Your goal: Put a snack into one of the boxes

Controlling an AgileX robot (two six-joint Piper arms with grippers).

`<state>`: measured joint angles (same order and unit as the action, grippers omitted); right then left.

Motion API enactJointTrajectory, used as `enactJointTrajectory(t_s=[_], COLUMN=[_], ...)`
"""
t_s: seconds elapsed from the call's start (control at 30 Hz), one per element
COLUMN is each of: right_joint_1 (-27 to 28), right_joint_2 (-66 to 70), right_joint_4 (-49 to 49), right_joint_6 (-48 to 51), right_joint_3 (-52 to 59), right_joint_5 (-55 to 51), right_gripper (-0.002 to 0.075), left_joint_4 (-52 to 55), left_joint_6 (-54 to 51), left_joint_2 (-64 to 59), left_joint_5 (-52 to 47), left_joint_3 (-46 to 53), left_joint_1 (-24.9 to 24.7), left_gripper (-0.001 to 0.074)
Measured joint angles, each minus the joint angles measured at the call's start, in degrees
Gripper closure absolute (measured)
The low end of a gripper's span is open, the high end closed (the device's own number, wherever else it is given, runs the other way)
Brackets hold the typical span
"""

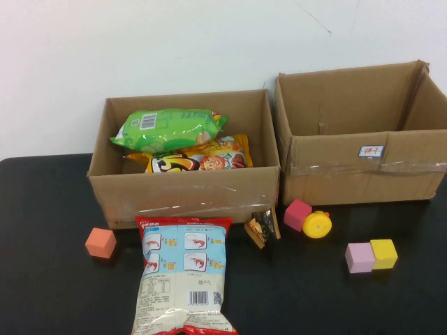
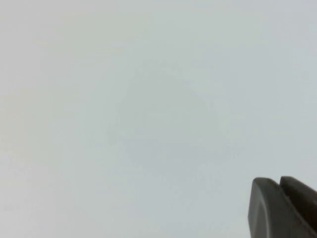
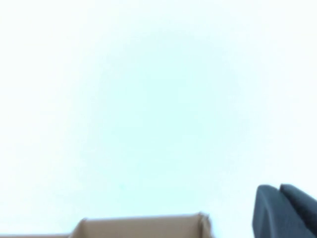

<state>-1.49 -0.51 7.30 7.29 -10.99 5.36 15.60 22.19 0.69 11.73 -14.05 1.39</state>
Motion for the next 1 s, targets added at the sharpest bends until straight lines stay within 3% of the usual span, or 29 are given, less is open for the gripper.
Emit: enactJointTrajectory(t_s=[0.13,0.57,0.77,1.0], right_joint_1=[0.0,0.0,0.0,0.0], right_joint_2=[4.1,6.8,6.9,14.0], right_joint_4=[4.6,12.9,15.6,16.2], right_joint_6=[-0.2,-1.5,-1.5,5.4], right_joint_3=[-6.4,-7.4,-7.4,-11.0], right_joint_5=[-10.5,-13.1,-11.0,-9.7], right_gripper=[0.0727,0.0727,0.0727,0.0727], left_joint_4=[7.9,4.5,-10.0,-32.0], left_joint_6=[2.8,6.3,5.9,-13.3], left_joint_2=[-2.9,-4.0,-8.3,-19.4], left_joint_5=[-17.7,-23.8,-38.9,-45.9], left_joint_3=[-7.9,-8.4,-8.5,-8.5], left_joint_1=[0.0,0.0,0.0,0.0], left_gripper=[0.0728,0.0728,0.0728,0.0728])
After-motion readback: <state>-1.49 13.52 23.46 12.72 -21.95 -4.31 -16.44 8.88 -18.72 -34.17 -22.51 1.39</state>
